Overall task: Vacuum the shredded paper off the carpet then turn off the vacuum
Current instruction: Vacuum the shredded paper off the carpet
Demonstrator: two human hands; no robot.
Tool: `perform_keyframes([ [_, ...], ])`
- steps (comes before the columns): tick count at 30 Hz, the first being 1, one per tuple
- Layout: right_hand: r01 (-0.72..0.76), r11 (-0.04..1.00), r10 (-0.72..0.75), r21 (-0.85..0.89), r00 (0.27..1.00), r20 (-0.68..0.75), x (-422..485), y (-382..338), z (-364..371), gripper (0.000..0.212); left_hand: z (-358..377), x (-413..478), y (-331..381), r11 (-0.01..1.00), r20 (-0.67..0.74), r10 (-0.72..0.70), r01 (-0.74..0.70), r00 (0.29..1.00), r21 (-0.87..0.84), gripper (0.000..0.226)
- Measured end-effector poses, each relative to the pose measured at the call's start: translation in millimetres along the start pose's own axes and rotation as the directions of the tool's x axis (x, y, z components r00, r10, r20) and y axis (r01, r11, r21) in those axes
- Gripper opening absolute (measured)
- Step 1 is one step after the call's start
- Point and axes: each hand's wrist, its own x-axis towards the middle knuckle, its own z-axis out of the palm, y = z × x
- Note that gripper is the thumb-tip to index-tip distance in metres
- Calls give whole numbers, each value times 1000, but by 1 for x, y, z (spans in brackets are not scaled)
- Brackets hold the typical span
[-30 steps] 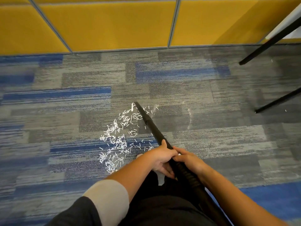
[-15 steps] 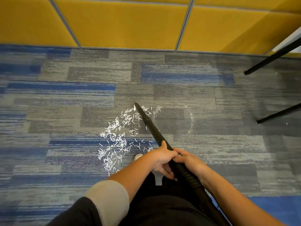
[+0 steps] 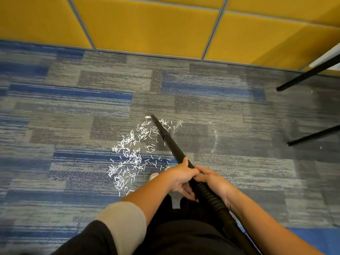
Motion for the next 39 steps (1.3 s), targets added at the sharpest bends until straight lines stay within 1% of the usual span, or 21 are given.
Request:
perform_keyframes([
  [3,-2,1000,3,-32,999,35,-3,-2,2,35,-1,-3,-4,1000,-5,1,-1,1000,-29,83],
  [8,-18,996,24,-89,997,66,0,-7,-6,38,5,-3,-4,993,-28,17,-20,999,-114,79],
  [12,-21,980,44,-199,993,111,-2,-14,-20,37,17,-2,-1,986,-62,17,-27,998,-167,78],
  [19,-26,962,71,-270,985,158,-8,-22,-44,36,42,10,4,970,-106,19,-44,994,-237,82],
  [22,-23,964,59,-264,990,131,-12,-23,-59,36,56,17,9,970,-98,23,-46,995,-237,83],
  [26,-5,968,39,-250,991,131,-17,-24,-81,35,74,27,19,969,-83,48,-66,995,-237,84],
  [29,-2,960,40,-281,991,129,-16,-21,-94,36,83,33,21,967,-84,47,-66,995,-245,84],
  [34,-11,950,65,-313,984,164,-14,-20,-96,35,85,35,15,958,-114,62,-91,992,-272,80],
  [37,26,943,47,-330,976,212,-11,-20,-90,38,82,35,9,953,-140,61,-99,988,-287,74],
  [39,34,936,52,-351,971,234,-8,-18,-86,37,78,36,3,945,-156,64,-110,986,-307,76],
])
